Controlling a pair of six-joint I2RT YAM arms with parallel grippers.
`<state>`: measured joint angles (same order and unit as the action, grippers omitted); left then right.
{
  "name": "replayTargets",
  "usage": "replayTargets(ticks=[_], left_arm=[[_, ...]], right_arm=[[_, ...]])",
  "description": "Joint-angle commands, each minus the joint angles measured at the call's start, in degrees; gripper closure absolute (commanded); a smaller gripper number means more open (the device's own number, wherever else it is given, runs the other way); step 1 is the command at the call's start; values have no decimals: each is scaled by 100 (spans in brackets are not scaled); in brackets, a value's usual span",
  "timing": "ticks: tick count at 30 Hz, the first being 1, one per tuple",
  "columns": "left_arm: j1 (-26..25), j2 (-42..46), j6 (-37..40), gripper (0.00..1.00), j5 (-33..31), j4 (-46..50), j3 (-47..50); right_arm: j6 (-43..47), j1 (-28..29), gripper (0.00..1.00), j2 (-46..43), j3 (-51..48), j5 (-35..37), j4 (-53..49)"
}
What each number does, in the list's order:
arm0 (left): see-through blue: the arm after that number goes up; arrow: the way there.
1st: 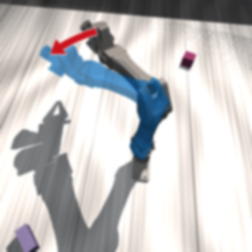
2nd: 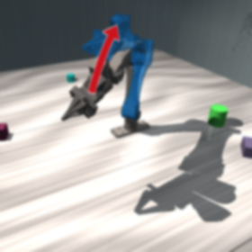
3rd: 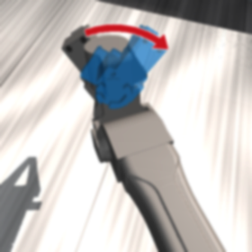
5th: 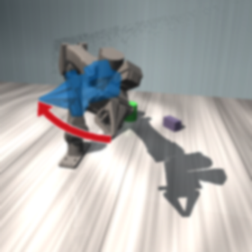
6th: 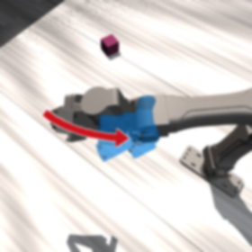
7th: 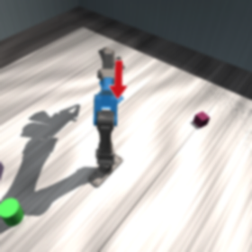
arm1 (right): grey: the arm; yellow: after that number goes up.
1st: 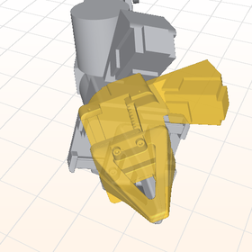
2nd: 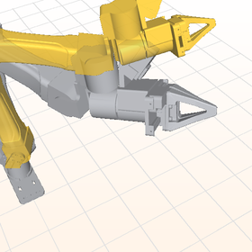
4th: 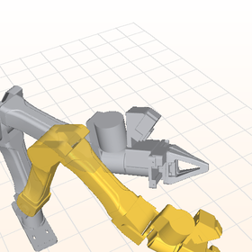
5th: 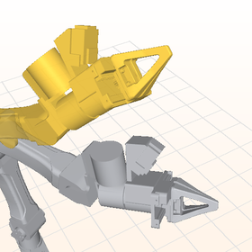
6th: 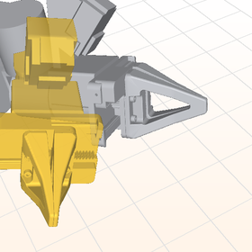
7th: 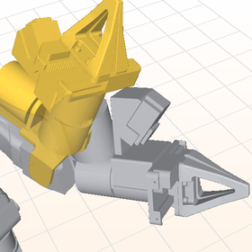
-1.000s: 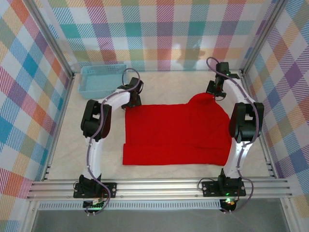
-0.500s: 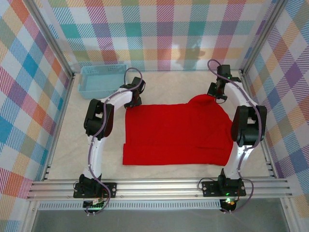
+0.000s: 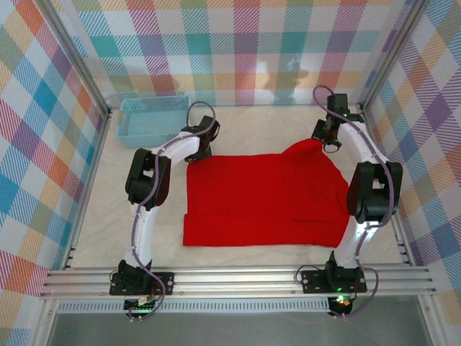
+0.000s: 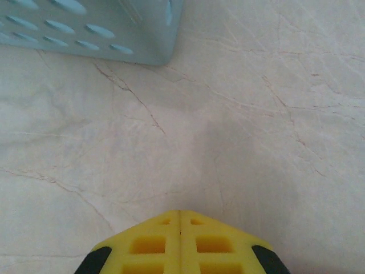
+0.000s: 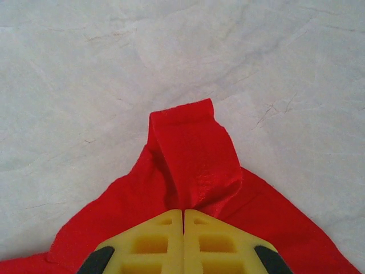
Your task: Fold the inside-out t-shirt
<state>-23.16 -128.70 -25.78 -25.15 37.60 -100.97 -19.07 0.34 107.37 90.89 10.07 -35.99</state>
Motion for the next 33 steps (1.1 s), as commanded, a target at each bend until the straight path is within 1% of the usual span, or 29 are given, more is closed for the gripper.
replayTargets(ticks=[1,5,8,10,13,16,21,25,28,33], left_arm=[[-22,613,-153,100,-306,226,188],[-22,1164,-256,100,-379,34,747],[-44,1635,-328,100,-316,-203,1314],[-104,1893,-342,100,-300,-301,1614],[-216,2193,-340,100,-286,-418,1981],[-338,2444,-340,100,-302,-455,2302],[-578,2835,-369,100,-258,-545,2806],[-787,3121,-451,100,-334,-567,3204],[-919,3326,-532,100,-353,-587,3490],[-1083,3633,-689,100,-412,-587,3909]], right_arm=[[-106,-12,100,-420,-118,25,-36],[-284,5,100,-849,-475,160,-108],[-420,30,100,-1248,-823,378,-253],[-543,35,100,-1560,-1167,464,-307],[-739,36,100,-2047,-1771,411,-342],[-859,36,100,-2500,-2343,321,-400],[-926,32,100,-3201,-3086,417,-534],[-1099,32,100,-3790,-3526,338,-715],[-1283,29,100,-4277,-3809,407,-906],[-1583,36,100,-5109,-4070,323,-1256]])
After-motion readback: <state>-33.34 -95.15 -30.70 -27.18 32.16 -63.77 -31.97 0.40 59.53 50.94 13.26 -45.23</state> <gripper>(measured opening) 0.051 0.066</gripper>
